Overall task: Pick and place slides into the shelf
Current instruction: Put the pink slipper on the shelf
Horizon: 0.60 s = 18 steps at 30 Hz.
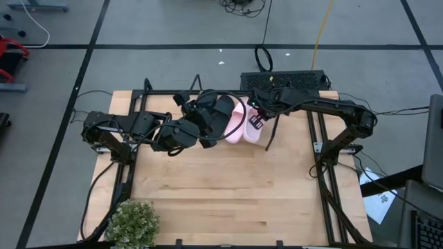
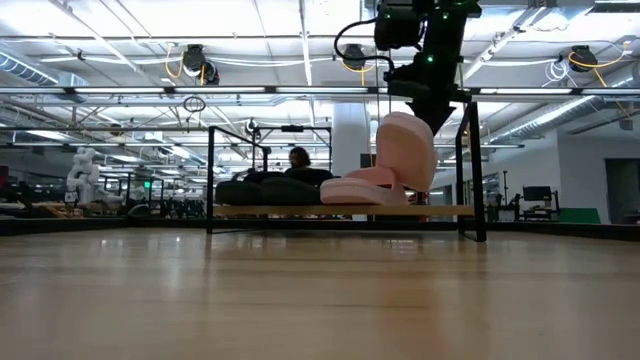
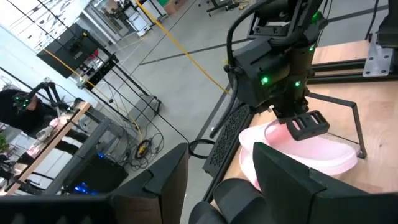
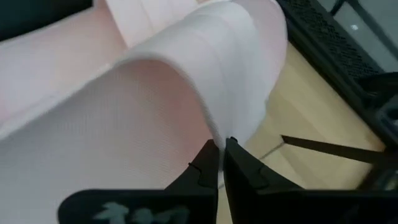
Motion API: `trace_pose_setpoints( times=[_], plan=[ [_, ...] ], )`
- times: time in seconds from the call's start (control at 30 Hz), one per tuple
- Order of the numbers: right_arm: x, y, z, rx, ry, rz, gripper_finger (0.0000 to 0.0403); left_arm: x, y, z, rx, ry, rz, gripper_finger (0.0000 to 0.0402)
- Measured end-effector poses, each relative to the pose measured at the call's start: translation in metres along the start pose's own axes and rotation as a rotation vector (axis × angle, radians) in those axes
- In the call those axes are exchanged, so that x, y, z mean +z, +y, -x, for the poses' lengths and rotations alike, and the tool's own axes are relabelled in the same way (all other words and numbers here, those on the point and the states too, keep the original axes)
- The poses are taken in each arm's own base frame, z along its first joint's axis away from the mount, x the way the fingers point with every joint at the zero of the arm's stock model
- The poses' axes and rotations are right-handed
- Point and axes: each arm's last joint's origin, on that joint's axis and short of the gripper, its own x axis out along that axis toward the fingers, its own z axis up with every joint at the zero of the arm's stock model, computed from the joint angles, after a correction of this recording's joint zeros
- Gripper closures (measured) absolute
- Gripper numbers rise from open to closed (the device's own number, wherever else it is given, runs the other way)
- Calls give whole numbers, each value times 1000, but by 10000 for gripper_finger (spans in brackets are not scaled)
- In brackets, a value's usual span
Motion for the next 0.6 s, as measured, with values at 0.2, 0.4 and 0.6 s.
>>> trace_pose_setpoints(
  times=[0.2, 0.4, 0.6],
  plan=[
    [-2, -6, 13, -38, -24, -22, 403, 0, 0, 0, 0, 0, 0, 213],
    [3, -10, 29, -57, -35, -20, 403, 0, 0, 0, 0, 0, 3, 213],
    [-2, -12, 29, -77, 16, -13, 403, 0, 0, 0, 0, 0, 2, 213]
  ],
)
